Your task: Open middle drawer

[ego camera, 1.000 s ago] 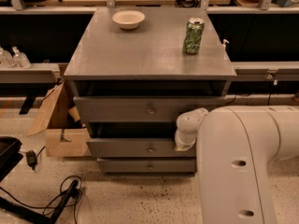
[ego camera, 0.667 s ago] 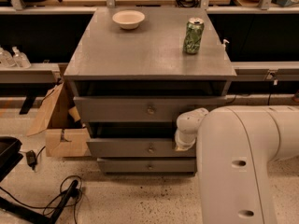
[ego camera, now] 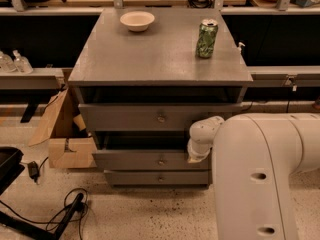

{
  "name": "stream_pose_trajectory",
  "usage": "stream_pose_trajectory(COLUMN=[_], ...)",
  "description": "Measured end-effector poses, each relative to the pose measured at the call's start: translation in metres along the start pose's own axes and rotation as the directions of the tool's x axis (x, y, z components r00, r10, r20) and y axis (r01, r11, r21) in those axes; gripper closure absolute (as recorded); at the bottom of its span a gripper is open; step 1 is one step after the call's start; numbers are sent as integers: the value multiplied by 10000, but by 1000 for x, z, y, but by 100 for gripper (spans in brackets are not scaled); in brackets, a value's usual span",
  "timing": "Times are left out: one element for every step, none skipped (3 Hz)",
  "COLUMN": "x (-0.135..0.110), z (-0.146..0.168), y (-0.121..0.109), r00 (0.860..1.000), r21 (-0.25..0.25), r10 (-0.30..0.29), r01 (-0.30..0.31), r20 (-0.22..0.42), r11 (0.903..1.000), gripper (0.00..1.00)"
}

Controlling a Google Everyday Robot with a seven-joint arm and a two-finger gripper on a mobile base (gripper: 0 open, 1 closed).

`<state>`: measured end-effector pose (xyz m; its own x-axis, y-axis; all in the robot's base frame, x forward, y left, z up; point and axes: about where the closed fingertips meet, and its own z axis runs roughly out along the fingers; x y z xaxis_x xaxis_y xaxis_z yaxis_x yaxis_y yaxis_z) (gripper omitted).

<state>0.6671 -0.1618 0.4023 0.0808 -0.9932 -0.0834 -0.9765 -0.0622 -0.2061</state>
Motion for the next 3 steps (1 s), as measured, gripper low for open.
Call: stream_pose_trajectory(x=[0, 0, -1], z=[-9, -8, -6], y=[10, 10, 11], r00=[9999, 9999, 9999], r21=[-11, -21, -52], r10=[93, 92, 88], r01=[-92, -91, -87], r20=[56, 56, 58], r11=[10000, 10000, 9999], gripper=[100, 99, 77])
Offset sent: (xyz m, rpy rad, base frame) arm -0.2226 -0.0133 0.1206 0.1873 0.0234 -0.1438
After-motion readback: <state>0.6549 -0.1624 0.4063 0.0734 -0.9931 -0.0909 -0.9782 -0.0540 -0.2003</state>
